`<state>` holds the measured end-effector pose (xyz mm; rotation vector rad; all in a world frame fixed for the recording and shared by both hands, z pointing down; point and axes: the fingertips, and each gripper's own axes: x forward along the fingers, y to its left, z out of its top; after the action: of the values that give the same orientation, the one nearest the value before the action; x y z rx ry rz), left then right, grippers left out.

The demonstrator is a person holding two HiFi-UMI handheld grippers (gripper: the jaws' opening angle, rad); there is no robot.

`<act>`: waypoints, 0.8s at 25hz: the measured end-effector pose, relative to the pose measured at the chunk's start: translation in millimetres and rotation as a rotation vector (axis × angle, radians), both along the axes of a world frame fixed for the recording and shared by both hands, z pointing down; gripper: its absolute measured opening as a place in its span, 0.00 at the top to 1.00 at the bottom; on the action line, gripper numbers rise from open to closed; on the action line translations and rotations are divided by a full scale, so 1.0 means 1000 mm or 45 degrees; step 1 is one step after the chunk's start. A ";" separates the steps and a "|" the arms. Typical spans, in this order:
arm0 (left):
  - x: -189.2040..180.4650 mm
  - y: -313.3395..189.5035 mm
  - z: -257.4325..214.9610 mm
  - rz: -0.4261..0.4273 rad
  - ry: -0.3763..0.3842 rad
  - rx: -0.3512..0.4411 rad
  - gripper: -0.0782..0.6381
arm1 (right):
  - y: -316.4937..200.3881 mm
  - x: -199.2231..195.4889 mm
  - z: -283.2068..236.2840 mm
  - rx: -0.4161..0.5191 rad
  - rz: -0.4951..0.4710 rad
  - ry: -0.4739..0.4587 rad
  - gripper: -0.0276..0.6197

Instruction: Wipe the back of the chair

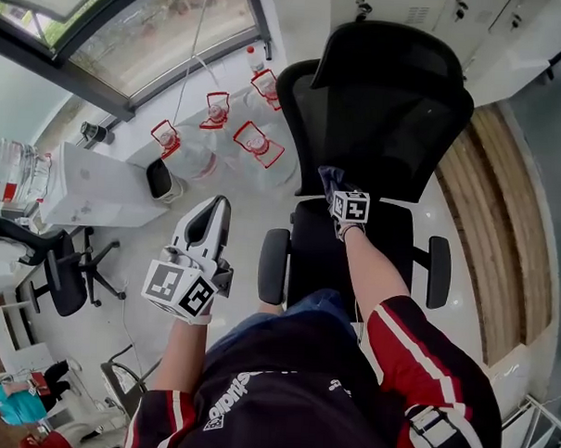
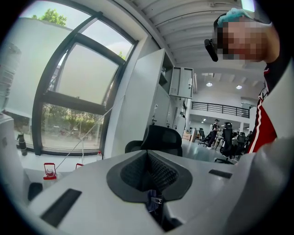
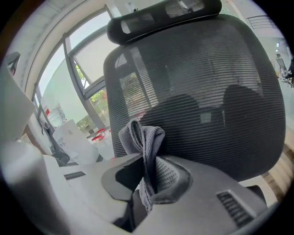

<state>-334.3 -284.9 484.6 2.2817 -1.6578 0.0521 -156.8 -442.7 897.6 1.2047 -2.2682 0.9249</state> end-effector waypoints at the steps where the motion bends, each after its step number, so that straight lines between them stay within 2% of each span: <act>1: 0.008 -0.001 0.000 0.006 0.000 0.002 0.86 | -0.001 0.010 -0.001 -0.001 0.011 0.006 0.87; 12: 0.102 -0.010 -0.008 0.084 0.007 0.017 0.86 | -0.005 0.139 0.000 -0.009 0.096 0.045 0.87; 20: 0.163 -0.019 -0.004 0.130 0.036 0.030 0.86 | -0.011 0.237 -0.002 -0.014 0.172 0.116 0.87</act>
<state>-170.9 -304.1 480.7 2.3718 -1.5352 0.0233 80.0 -454.2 895.2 1.3801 -2.1298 0.9102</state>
